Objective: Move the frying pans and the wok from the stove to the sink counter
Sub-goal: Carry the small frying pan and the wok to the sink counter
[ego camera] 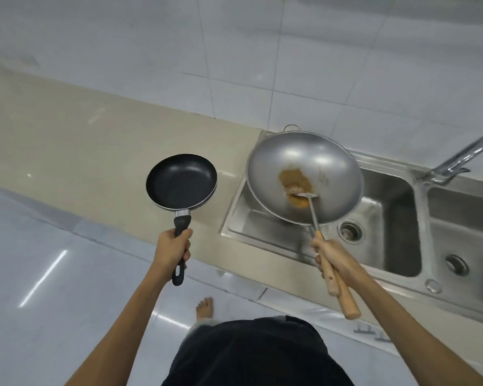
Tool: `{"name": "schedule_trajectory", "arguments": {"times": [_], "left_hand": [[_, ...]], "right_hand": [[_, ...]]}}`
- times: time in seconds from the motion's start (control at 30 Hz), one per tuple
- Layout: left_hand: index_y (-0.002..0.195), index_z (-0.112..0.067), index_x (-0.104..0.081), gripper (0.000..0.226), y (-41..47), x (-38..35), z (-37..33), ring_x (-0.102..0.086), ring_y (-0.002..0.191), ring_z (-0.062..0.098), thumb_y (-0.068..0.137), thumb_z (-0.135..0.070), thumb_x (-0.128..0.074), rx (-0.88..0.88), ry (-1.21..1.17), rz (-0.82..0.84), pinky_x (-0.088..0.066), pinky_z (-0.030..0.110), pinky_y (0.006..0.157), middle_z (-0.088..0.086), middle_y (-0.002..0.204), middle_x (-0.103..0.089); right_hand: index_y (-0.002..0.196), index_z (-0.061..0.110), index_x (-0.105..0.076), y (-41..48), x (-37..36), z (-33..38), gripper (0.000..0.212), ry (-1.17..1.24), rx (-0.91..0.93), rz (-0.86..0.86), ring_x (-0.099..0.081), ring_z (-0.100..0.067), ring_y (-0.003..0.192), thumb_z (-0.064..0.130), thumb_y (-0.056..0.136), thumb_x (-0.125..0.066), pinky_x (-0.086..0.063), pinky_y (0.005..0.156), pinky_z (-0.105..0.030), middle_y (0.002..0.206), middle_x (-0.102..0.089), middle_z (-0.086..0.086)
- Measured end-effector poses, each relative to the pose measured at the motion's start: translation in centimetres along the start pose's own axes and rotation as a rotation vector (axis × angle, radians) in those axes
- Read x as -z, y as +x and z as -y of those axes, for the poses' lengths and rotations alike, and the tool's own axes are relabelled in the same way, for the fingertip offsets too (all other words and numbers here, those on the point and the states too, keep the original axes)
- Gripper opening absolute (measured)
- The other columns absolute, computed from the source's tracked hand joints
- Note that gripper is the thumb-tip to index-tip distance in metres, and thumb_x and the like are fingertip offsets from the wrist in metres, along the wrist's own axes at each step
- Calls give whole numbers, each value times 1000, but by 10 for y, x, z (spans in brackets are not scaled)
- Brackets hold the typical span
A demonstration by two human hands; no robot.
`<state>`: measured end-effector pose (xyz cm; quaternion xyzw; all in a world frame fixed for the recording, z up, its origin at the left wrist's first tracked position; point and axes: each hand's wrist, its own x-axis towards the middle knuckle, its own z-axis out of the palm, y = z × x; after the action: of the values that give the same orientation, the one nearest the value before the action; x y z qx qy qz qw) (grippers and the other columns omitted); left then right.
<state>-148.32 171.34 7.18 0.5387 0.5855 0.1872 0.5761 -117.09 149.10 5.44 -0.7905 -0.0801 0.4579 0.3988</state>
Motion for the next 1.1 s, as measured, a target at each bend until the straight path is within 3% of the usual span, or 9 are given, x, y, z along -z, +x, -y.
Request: {"name": "schedule_trajectory", "arguments": {"times": [0.3, 0.83, 0.93, 1.03, 1.1], "left_hand": [[74, -12, -46, 29, 106, 51, -17, -42, 32, 14, 98, -25, -55, -41, 72, 214, -38, 24, 35, 0, 51, -47], [78, -11, -45, 30, 211, 28, -20, -43, 32, 12, 103, -27, -49, -73, 150, 393, -39, 24, 33, 2, 52, -47], [77, -11, -45, 31, 219, 21, -23, -43, 32, 11, 103, -28, -50, -58, 146, 402, -38, 24, 32, 2, 53, -48], [75, -12, -45, 33, 224, 15, -26, -43, 32, 11, 103, -28, -51, -44, 141, 399, -39, 23, 32, 2, 53, -49], [77, -10, -46, 32, 226, 14, -26, -44, 32, 12, 103, -28, -51, -37, 154, 399, -40, 24, 32, 2, 54, -49]], "right_hand": [[82, 10, -62, -1, -82, 13, 23, 168, -94, -100, -50, -15, 39, 31, 94, -60, -44, 40, -25, 51, -58, -1], [91, 8, -63, 29, -136, 14, 22, 176, -120, -197, -57, -16, 44, 30, 89, -64, -50, 46, -30, 56, -61, -2], [96, 7, -63, 34, -141, 18, 26, 161, -142, -189, -60, -20, 54, 31, 87, -66, -52, 57, -36, 69, -64, -8], [103, 8, -60, 40, -151, 18, 32, 80, -162, -254, -65, -26, 80, 33, 86, -70, -50, 71, -38, 90, -68, -12], [107, 8, -57, 42, -157, 18, 35, 35, -172, -306, -64, -26, 89, 31, 85, -70, -47, 70, -36, 97, -66, -11]]}}
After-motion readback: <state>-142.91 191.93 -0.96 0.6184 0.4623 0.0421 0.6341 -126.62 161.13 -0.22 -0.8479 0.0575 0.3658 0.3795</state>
